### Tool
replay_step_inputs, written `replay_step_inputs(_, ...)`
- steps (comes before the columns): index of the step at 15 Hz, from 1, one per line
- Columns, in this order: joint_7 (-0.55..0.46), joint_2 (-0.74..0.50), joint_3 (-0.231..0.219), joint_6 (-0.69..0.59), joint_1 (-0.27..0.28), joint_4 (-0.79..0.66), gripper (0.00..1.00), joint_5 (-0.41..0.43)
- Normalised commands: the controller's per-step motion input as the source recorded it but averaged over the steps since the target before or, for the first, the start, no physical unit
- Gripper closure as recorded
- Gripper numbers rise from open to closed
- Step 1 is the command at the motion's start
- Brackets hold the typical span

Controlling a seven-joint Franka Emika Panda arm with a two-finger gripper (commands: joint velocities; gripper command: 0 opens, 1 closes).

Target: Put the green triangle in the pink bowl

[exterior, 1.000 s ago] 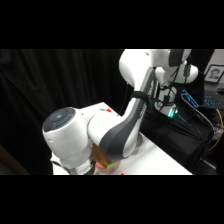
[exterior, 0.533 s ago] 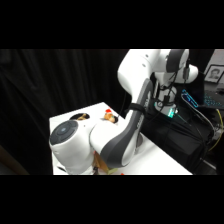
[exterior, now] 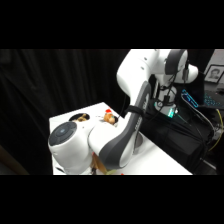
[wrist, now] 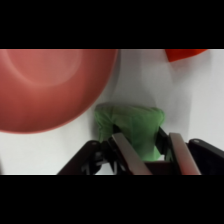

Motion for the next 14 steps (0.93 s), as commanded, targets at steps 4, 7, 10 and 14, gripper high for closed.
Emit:
replay_step_inputs(4,0.02,0.12,-0.017,0.08,0.013,0.17,0.98,0.083)
replay_step_inputs(7,0.03,0.06,-0.018,0.04,0.020,0.11,0.95,0.077)
replay_step_inputs(10,0.04,-0.08,-0.019,-0.01,0.039,0.01,0.96,0.069)
replay_step_inputs(14,0.06,-0.22,-0.026,-0.07,0.046,-0.08,0.96,0.062)
